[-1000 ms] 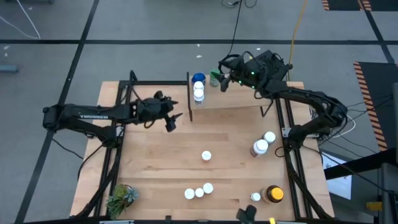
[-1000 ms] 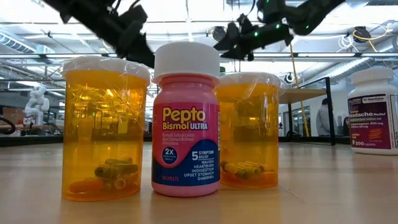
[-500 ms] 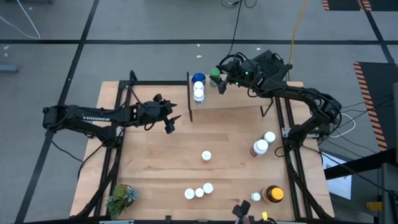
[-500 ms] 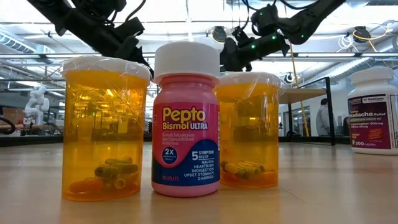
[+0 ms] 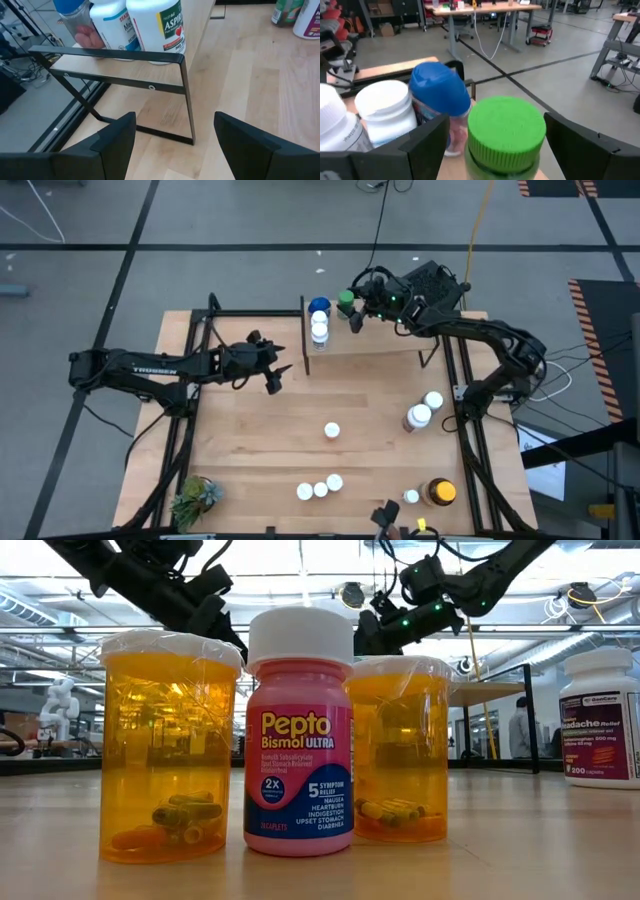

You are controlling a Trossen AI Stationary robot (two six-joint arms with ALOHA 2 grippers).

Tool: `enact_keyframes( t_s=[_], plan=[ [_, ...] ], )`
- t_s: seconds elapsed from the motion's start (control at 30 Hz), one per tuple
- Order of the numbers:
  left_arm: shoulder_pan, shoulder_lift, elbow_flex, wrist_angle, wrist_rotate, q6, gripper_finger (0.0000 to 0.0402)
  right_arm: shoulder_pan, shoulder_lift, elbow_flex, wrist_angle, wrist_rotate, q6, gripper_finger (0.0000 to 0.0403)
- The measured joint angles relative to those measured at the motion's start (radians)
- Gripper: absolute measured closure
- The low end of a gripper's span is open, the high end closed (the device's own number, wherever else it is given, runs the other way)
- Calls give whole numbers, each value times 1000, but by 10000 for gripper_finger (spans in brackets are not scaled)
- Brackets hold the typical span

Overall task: Pick and place medicine bottles onto shelf by color
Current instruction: Put the green bottle on the shelf

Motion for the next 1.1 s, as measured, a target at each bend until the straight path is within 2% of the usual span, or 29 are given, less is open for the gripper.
enact_keyframes(
  t_s=[0.33, 0.63, 0.73, 0.83, 0.97, 1.1],
  plan=[
    [4, 0, 0, 1, -2, 3, 128, 0, 4, 0, 18, -2, 2, 98],
    [5, 0, 0, 0, -2, 3, 128, -30, 1, 0, 19, -112, 7, 204],
    [5, 0, 0, 0, -2, 3, 128, -46, 1, 0, 22, -140, 8, 209],
    [5, 0, 0, 0, -2, 2, 128, -67, 1, 2, 26, -200, -12, 209],
    [5, 0, 0, 3, -3, 2, 128, -112, 1, 43, 8, -362, -23, 202],
    [5, 0, 0, 20, -3, 4, 128, -151, 1, 108, -89, -477, -93, 203]
  ],
)
